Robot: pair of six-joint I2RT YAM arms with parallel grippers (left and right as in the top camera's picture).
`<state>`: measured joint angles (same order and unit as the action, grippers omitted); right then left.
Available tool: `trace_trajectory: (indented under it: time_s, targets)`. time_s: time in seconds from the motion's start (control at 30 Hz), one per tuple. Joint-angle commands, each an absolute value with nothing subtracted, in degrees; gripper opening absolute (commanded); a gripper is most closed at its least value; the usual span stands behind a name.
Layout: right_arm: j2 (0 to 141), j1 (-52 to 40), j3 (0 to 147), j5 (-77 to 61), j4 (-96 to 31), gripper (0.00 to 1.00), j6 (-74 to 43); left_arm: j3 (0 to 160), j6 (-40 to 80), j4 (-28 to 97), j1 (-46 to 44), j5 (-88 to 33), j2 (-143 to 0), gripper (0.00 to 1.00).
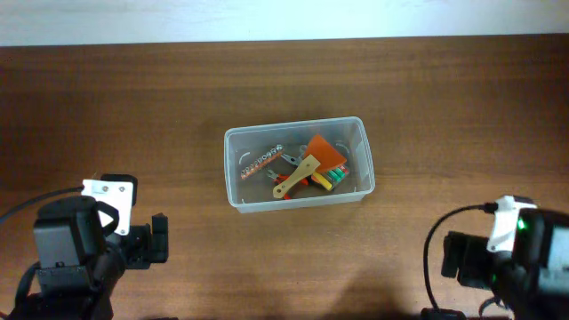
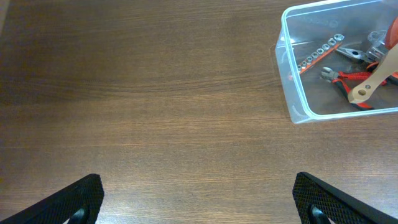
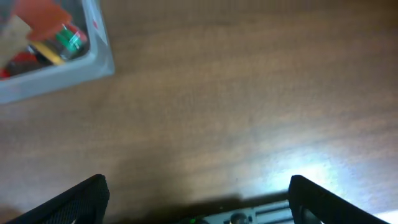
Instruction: Pack container
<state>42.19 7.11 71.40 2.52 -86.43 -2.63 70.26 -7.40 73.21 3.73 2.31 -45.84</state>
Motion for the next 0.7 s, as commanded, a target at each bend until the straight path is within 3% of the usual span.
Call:
trace_trajectory:
  time_s: [0.0, 0.07, 0.13, 0.4, 0.67]
  targets:
    - [39.8, 6.8, 71.0, 3.6, -81.6, 0.91, -0.7, 70.3, -6.7, 73.1, 3.9, 1.7, -45.6, 0.99]
    - [39.1, 6.8, 71.0, 3.4, -75.2, 0.9, 0.4, 70.3, -6.7, 73.1, 3.9, 1.7, -45.6, 0.99]
    - [38.8, 6.8, 71.0, 3.0, -69.1, 0.99, 0.4, 70.3, -6.7, 73.1, 3.9, 1.7, -45.6, 0.99]
    - [37.1, 6.8, 69.0, -4.6, -49.1, 0.99, 0.4, 70.3, -6.7, 73.1, 3.9, 1.7, -45.6, 0.99]
    - [25.6, 6.8, 51.4, -9.5, -29.2, 0.99, 0.4, 70.3, -6.7, 73.1, 3.9, 1.7, -45.6, 0.99]
